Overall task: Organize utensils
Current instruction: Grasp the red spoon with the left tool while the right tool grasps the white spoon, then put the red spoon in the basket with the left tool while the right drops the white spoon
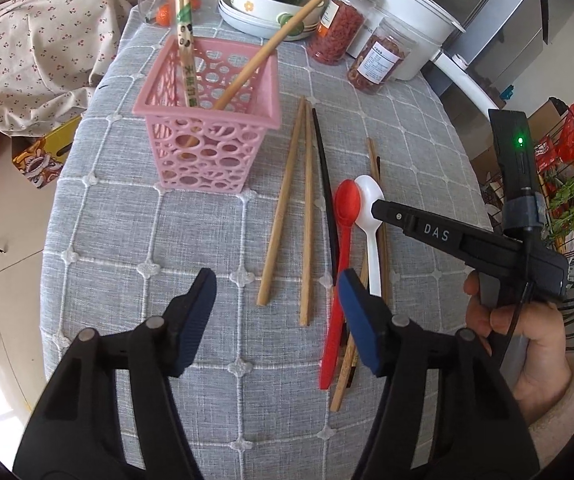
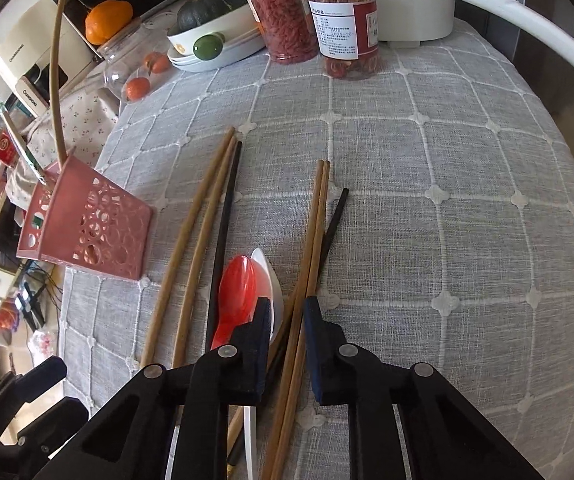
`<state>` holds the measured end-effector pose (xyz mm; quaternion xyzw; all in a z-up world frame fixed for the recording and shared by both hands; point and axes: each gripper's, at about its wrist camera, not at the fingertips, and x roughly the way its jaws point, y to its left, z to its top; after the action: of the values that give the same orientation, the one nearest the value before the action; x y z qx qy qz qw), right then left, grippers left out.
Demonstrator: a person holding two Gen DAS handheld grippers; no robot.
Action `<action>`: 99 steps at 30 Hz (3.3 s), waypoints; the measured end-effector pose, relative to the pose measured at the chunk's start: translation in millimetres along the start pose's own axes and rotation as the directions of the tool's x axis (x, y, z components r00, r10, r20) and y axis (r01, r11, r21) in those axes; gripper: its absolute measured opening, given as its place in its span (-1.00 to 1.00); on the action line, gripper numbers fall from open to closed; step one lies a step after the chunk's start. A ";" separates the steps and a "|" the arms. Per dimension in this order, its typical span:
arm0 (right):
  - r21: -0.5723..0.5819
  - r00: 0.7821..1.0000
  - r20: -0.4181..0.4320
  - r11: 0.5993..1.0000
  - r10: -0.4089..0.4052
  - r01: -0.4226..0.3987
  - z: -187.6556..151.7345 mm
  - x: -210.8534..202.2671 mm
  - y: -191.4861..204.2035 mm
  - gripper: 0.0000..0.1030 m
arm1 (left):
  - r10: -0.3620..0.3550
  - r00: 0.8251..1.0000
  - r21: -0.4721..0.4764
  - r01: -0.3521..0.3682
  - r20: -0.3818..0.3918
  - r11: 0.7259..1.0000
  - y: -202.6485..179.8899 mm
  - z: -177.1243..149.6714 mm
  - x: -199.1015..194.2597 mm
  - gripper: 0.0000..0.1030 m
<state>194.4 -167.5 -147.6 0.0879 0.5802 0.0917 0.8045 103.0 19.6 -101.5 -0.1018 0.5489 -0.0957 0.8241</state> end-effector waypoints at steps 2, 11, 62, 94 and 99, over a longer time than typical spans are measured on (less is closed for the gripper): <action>-0.012 1.000 0.006 1.000 -0.005 0.005 1.4 0.2 0.3 -0.84 | 0.001 1.000 0.002 -0.001 -0.003 1.000 -2.1 0.0 1.4 0.20; -0.010 1.000 0.027 1.000 -0.015 0.015 -0.9 -22.3 -15.8 -0.94 | -0.033 0.999 0.055 0.034 -0.025 0.998 -25.9 2.0 13.8 -0.14; 0.076 0.994 0.091 0.995 0.061 -0.068 -27.0 -95.8 -96.3 -0.94 | 0.017 0.983 0.302 -0.072 0.182 0.951 -96.6 28.5 14.6 -0.43; -0.106 0.906 0.397 0.988 0.146 -0.113 -17.2 -128.3 4.8 -0.94 | 0.125 0.486 -0.123 -0.035 0.865 0.992 19.8 58.2 -101.9 -0.44; -0.098 0.898 0.412 0.988 0.152 -0.122 -14.0 -124.8 8.0 -0.94 | 0.136 0.539 -0.147 -0.023 0.831 0.989 30.2 63.9 -85.8 -0.44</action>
<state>142.1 -190.4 -35.5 0.1180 0.3833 0.1473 0.9041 131.0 75.7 -9.8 -0.1588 0.0966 0.0349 0.9820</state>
